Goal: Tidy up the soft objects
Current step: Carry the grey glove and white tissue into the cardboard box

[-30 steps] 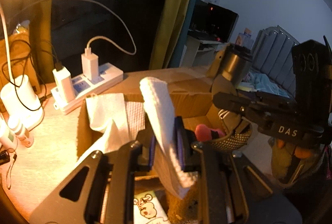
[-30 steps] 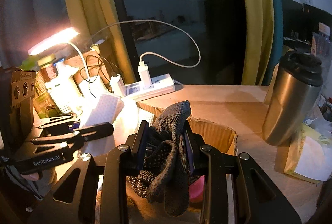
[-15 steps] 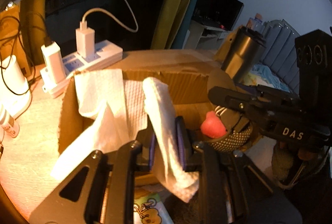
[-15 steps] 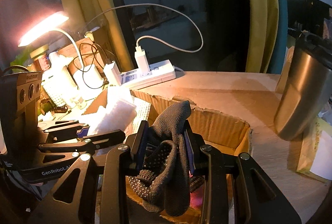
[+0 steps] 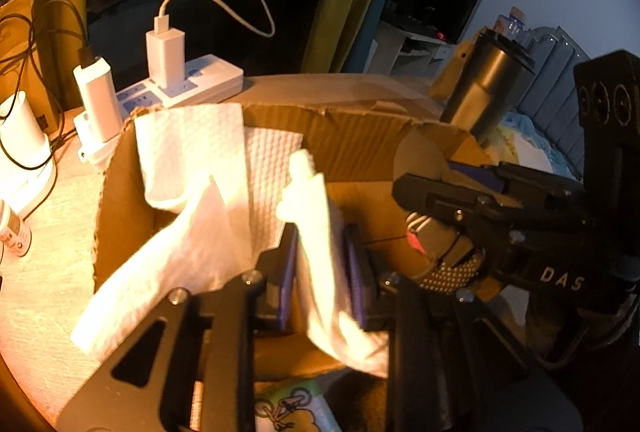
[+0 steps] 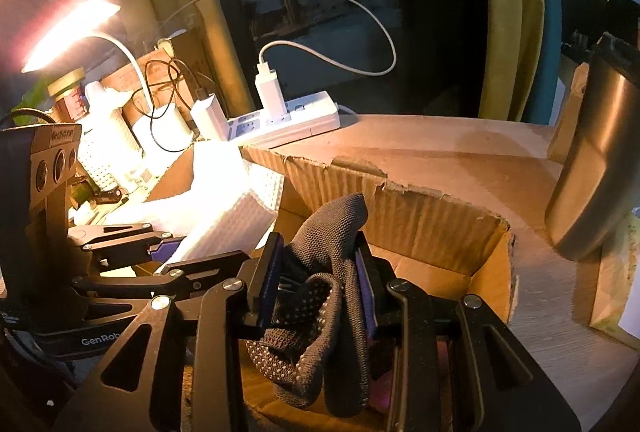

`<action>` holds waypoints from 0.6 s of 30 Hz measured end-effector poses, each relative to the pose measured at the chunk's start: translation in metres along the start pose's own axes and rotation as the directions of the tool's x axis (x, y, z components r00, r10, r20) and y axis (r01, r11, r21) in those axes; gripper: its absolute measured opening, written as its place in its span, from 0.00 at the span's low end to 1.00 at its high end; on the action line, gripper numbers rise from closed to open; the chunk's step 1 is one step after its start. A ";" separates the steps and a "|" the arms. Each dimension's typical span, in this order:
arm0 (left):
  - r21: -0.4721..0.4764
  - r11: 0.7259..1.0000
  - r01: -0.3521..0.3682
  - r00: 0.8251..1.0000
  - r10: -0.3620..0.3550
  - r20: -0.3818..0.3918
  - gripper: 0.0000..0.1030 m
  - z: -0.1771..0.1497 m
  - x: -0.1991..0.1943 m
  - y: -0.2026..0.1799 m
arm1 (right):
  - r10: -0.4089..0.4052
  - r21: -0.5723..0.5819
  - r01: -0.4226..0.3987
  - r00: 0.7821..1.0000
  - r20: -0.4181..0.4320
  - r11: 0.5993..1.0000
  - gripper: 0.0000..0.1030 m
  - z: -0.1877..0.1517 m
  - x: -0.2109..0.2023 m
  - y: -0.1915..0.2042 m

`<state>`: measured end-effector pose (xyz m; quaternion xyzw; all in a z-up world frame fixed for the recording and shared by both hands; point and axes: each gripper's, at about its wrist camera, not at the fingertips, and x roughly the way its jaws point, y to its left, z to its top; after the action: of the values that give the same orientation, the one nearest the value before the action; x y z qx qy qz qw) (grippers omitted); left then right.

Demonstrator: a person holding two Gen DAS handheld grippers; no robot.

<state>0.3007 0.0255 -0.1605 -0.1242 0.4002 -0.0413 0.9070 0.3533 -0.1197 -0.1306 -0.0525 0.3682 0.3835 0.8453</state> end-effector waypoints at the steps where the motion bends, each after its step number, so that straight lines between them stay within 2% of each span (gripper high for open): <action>1: 0.002 1.000 -0.003 1.000 0.003 -0.001 0.24 0.000 0.000 0.000 | 0.000 0.000 0.000 1.000 -0.003 1.000 0.35 0.000 0.001 0.000; 12: 0.020 0.999 -0.036 0.999 0.036 -0.014 0.26 0.001 0.005 -0.003 | -0.012 0.002 0.012 1.000 -0.022 1.000 0.38 -0.001 0.006 -0.001; 15: 0.024 0.999 -0.040 0.999 0.040 -0.017 0.30 0.001 0.004 -0.004 | -0.017 -0.003 0.017 1.000 -0.018 1.000 0.42 0.001 0.003 0.000; 16: 0.027 0.999 -0.043 0.999 0.044 -0.017 0.37 0.001 0.004 -0.005 | -0.020 -0.004 0.020 1.000 -0.014 1.000 0.45 0.002 0.002 0.001; 17: 0.029 0.999 -0.045 0.999 0.045 -0.016 0.50 0.001 0.003 -0.006 | -0.020 -0.005 0.020 1.000 -0.011 1.000 0.47 0.003 0.001 0.002; 18: 0.034 0.999 -0.043 0.999 0.043 -0.014 0.57 0.001 0.001 -0.007 | -0.018 -0.008 0.018 1.000 -0.008 1.000 0.47 0.004 -0.001 0.003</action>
<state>0.3020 0.0187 -0.1591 -0.0998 0.4085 -0.0295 0.9068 0.3531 -0.1168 -0.1270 -0.0609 0.3696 0.3770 0.8471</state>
